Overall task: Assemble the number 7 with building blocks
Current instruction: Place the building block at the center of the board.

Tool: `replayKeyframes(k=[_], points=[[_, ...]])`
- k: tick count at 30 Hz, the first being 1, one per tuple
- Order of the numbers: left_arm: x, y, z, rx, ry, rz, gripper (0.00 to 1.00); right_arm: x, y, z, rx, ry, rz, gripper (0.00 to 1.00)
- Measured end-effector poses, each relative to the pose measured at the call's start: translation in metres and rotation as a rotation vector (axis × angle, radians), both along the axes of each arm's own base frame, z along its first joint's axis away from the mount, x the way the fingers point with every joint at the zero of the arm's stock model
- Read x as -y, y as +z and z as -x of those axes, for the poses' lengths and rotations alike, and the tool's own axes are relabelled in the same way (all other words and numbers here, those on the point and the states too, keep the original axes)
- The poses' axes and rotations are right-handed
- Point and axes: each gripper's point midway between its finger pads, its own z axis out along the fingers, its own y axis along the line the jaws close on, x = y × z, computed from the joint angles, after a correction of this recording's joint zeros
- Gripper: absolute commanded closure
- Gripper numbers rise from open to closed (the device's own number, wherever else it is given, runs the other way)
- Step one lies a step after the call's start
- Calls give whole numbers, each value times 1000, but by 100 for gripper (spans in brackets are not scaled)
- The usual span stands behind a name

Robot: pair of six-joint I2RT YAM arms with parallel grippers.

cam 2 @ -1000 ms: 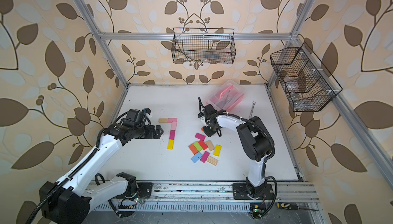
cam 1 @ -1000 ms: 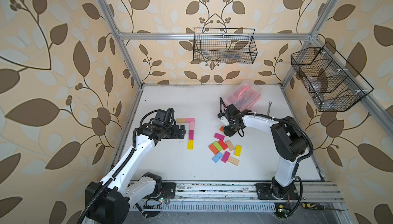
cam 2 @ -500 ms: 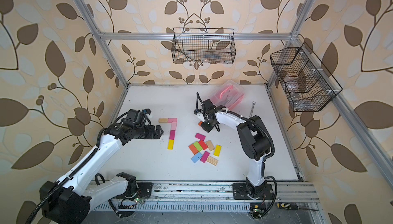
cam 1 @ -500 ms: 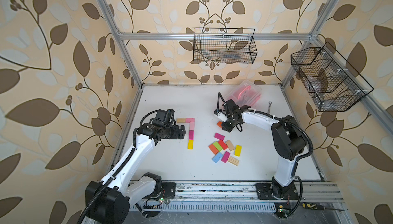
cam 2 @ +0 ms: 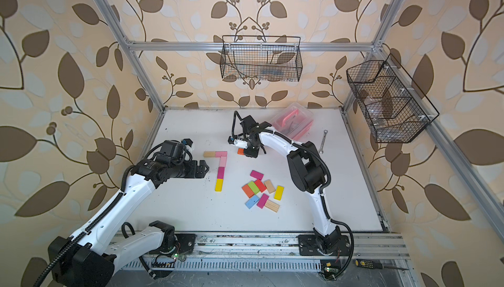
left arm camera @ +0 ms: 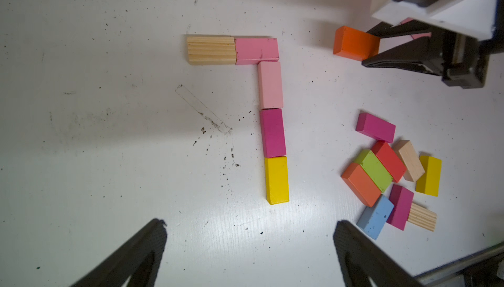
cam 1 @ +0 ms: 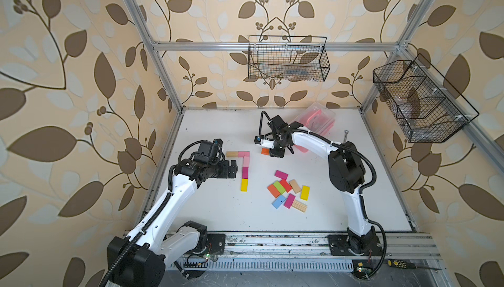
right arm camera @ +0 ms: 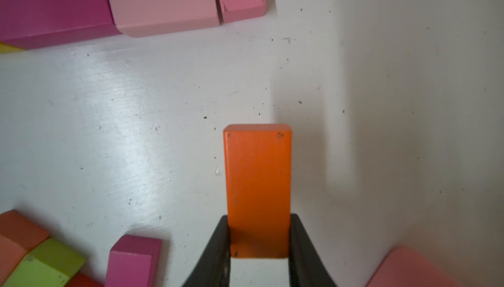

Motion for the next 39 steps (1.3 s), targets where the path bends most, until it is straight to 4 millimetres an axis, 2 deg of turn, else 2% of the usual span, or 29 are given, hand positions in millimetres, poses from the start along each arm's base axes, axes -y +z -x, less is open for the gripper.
replayKeyframes(k=[7, 24, 26, 29, 36, 39], points=[[0, 0, 0, 0, -1, -1, 1, -7, -19, 6, -36, 89, 52, 77], [0, 0, 0, 2, -5, -6, 1, -9, -29, 6, -51, 98, 68, 71], [0, 0, 0, 3, -6, -7, 1, -12, -31, 2, -47, 90, 66, 64], [0, 0, 0, 3, -7, -7, 1, -12, -35, 0, -47, 75, 68, 46], [0, 0, 0, 3, -7, -8, 1, -10, -32, -6, -12, 41, 77, 35], [0, 0, 0, 3, -7, -8, 1, -6, -22, -4, 15, 8, 60, 32]])
